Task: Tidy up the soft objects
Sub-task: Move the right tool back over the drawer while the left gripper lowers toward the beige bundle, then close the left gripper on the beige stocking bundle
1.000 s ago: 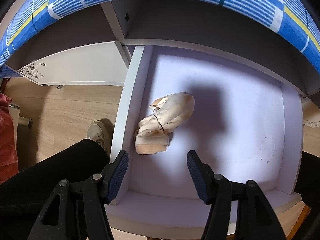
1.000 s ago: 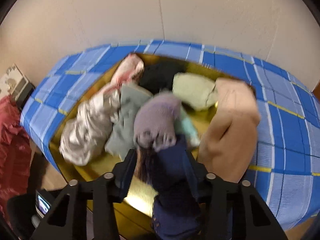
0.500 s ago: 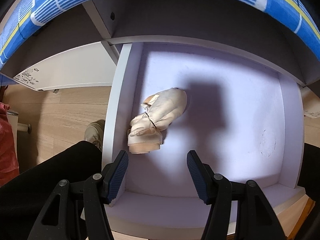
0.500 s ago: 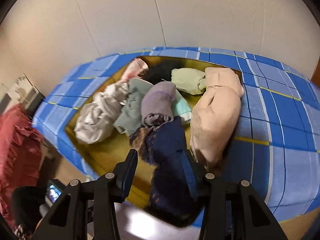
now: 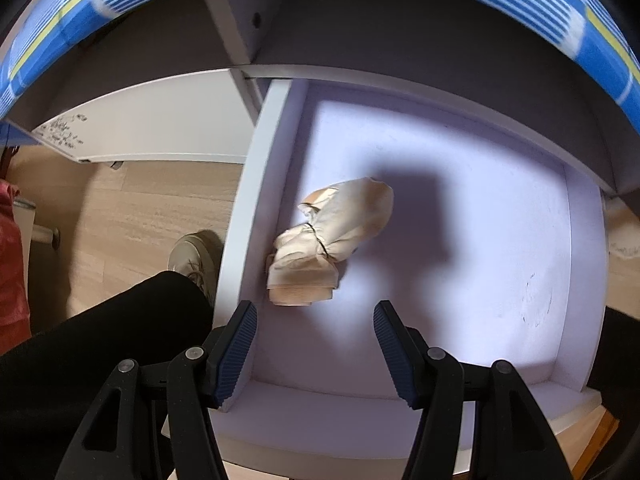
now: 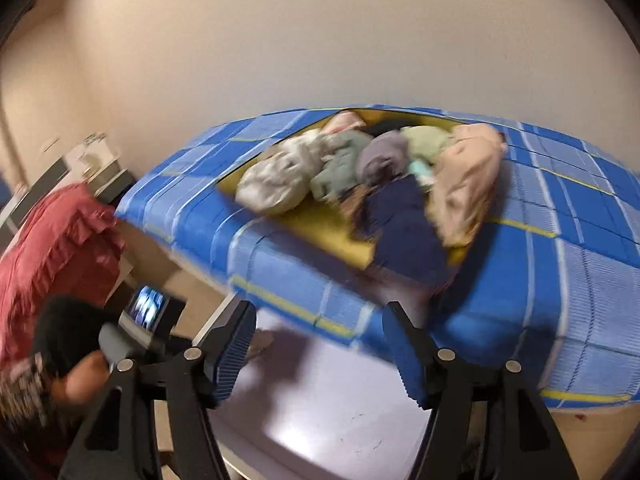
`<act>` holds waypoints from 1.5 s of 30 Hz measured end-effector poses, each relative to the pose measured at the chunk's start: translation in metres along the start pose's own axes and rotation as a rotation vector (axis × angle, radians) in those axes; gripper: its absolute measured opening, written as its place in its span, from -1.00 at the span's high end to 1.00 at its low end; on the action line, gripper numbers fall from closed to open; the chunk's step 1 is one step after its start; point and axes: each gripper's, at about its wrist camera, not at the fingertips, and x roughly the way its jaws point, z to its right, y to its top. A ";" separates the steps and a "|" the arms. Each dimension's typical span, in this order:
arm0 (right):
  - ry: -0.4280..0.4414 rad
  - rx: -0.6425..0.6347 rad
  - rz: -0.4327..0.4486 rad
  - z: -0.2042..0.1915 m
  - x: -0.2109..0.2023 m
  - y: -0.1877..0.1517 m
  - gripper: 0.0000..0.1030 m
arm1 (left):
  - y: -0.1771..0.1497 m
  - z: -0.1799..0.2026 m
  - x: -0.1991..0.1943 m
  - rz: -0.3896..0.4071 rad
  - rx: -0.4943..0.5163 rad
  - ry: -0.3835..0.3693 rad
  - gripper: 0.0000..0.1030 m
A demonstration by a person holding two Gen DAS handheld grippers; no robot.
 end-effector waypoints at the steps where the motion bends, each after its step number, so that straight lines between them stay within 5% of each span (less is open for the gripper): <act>1: 0.030 -0.009 0.002 -0.004 0.001 -0.008 -0.35 | 0.000 -0.002 0.000 0.001 -0.006 0.001 -0.20; 5: 0.017 -0.039 -0.155 -0.017 0.036 -0.034 -0.44 | 0.000 -0.001 0.006 -0.012 0.001 0.011 -0.20; 8: 0.011 0.037 -0.353 -0.009 0.076 -0.054 -0.44 | -0.001 0.002 0.011 -0.023 0.018 0.014 -0.20; 13: -0.119 0.193 -0.698 0.019 0.134 -0.107 -0.61 | -0.001 0.012 0.014 -0.017 0.074 0.032 -0.20; 16: -0.134 0.315 -0.813 0.035 0.151 -0.133 -0.64 | 0.003 0.018 0.020 -0.013 0.114 0.049 -0.20; 24: -0.126 0.332 -0.849 0.030 0.162 -0.145 -0.77 | 0.015 0.043 0.040 -0.001 0.258 0.108 -0.20; 35: -0.104 0.386 -0.825 0.035 0.155 -0.141 -0.79 | 0.041 0.043 0.082 -0.086 0.228 0.049 -0.20; 38: -0.098 0.409 -0.823 0.038 0.154 -0.142 -0.79 | 0.044 0.044 0.088 -0.091 0.227 0.057 -0.32; 45: -0.108 0.415 -0.823 0.038 0.157 -0.142 -0.79 | 0.039 0.055 0.071 -0.081 0.193 -0.193 -0.43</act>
